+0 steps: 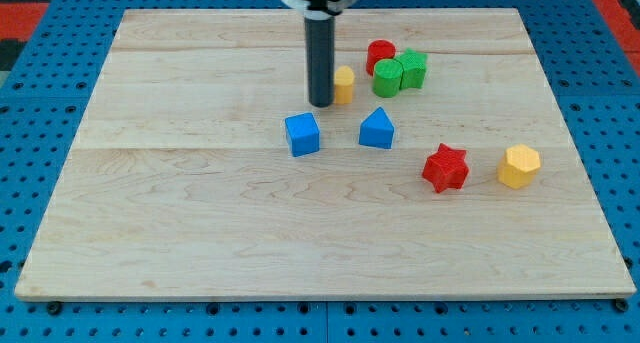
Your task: Place the yellow heart into the red circle
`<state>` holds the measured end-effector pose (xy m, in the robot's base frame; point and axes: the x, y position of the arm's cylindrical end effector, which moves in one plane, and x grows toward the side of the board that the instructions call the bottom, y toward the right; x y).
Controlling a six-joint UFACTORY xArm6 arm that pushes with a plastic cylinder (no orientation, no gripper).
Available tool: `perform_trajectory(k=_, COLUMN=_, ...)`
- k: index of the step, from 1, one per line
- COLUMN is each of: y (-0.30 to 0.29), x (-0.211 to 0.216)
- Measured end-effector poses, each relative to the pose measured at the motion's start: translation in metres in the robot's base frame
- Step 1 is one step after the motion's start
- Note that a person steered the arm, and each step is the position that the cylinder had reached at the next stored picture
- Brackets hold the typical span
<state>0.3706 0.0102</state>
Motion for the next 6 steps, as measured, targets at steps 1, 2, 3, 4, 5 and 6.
perform_trajectory(k=1, y=0.019, x=0.000)
perform_trajectory(k=2, y=0.024, x=-0.004)
perform_trajectory(k=3, y=0.024, x=-0.011)
perform_trajectory(k=4, y=0.022, x=-0.016)
perform_trajectory(k=5, y=0.022, x=-0.023)
perform_trajectory(k=6, y=0.018, x=-0.024)
